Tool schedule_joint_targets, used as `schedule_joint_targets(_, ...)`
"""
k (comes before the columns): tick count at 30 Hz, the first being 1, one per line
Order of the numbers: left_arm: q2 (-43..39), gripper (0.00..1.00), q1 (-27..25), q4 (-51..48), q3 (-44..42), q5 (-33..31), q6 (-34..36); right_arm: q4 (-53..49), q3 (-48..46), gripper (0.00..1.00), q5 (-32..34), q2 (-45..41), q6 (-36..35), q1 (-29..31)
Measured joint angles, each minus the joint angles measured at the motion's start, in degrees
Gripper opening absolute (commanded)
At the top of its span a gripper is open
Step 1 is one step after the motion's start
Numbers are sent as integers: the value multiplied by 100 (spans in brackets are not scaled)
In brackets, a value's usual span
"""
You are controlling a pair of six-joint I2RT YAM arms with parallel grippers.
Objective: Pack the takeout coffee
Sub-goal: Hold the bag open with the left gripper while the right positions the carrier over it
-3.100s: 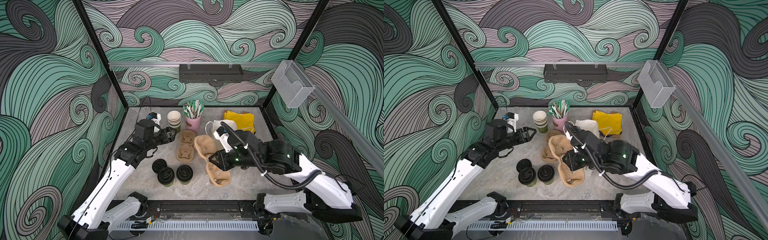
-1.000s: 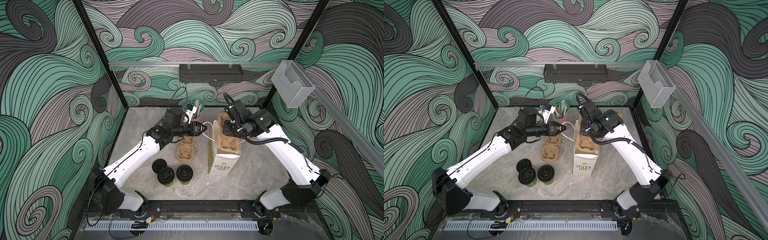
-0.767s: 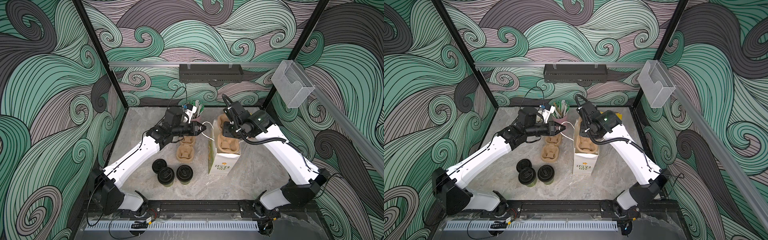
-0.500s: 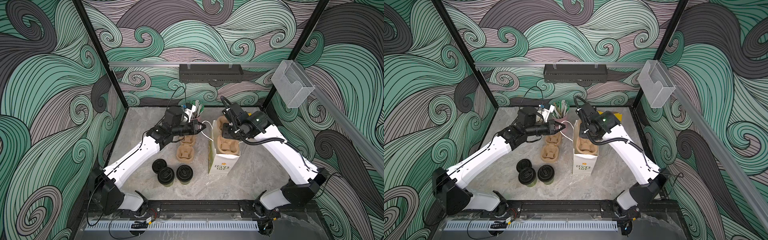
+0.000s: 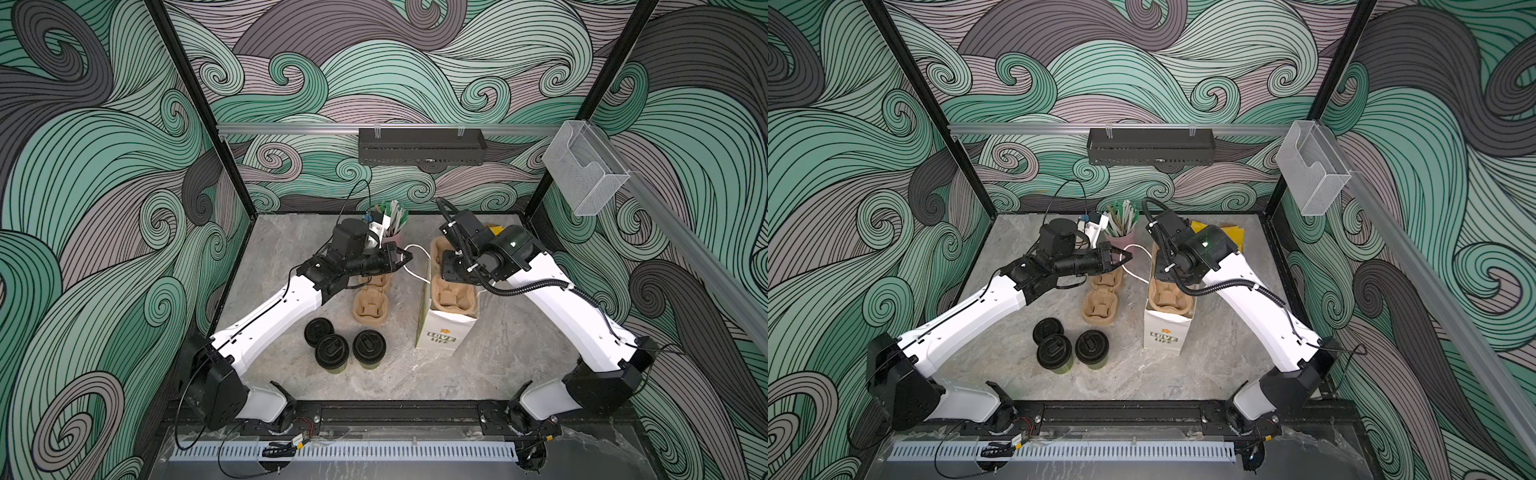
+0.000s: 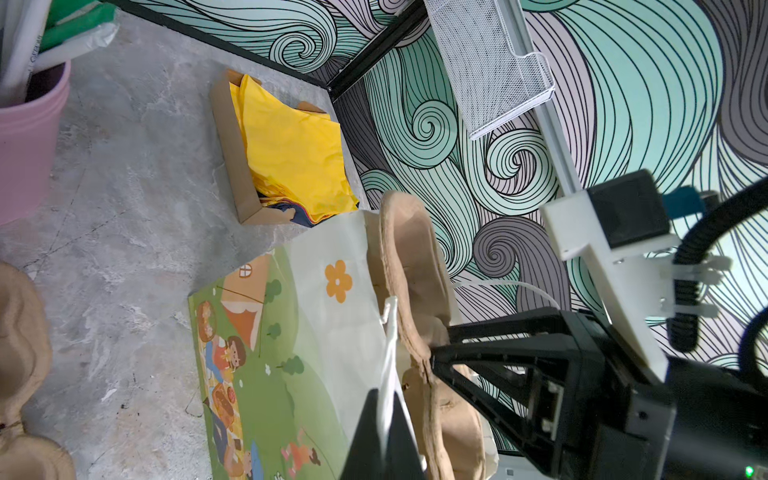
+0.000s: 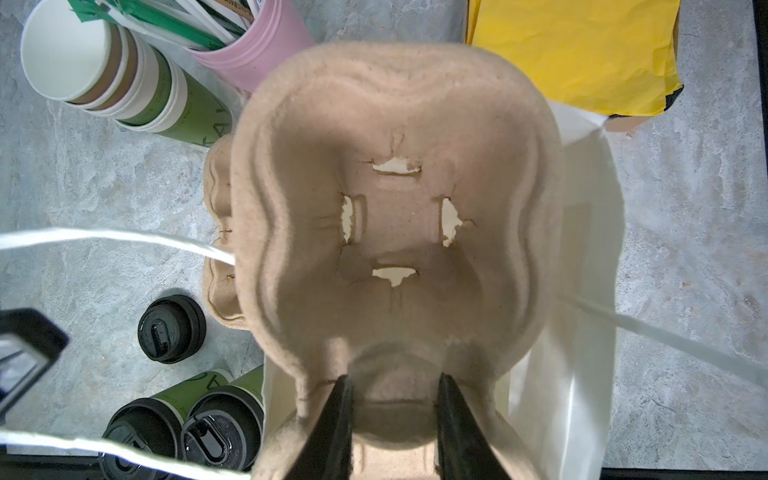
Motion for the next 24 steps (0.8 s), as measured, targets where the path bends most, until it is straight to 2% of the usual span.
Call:
schedule_joint_targets(11, -116, 0, -116, 151, -170, -245, -205, -313, -138, 27, 107, -175, 911, 4)
schedule_joint_targets(24, -118, 0, -221, 289, -201, -354, -258, -457, -138, 27, 101, -68, 1266, 11)
